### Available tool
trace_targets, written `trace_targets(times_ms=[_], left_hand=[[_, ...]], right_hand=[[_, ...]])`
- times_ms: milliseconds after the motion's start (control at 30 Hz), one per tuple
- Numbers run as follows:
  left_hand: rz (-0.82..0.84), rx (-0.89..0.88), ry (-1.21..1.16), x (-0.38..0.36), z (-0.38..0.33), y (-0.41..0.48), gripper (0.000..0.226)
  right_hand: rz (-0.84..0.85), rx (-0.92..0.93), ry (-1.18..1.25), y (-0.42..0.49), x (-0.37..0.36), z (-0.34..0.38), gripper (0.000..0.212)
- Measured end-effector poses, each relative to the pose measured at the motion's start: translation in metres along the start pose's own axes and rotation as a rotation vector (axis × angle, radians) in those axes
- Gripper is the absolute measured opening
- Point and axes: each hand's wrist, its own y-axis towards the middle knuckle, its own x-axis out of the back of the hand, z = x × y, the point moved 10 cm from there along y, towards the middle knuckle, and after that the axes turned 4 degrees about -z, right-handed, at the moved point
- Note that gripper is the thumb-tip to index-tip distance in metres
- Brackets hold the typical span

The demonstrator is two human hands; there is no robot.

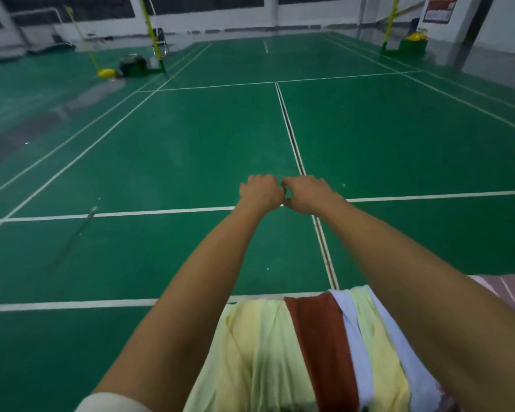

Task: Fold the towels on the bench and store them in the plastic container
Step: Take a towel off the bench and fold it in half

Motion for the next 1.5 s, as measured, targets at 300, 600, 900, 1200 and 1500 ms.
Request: trace_targets(times_ms=[300,600,900,1200,1500], left_hand=[[-0.047,0.052,-0.05,-0.073,0.035,-0.158,0.047],[-0.06,0.008,-0.015,-0.083,0.027,-0.283,0.046],[0.112,0.117,0.006,-0.194,0.095,-0.321,0.025],[0.079,0.249,-0.055,-0.25,0.195,-0.313,0.024],[-0.155,0.776,-0.257,-0.257,0.374,-0.373,0.044]], right_hand=[[-0.031,0.005,0.032,-0.152,-0.07,0.041,0.054],[-0.043,-0.024,0.059,-0.261,-0.063,0.068,0.045],[0.13,-0.04,0.11,-0.294,-0.172,0.106,0.036],[0.227,0.004,0.246,-0.25,-0.258,0.164,0.048],[0.334,0.266,0.312,-0.226,-0.315,0.311,0.053]])
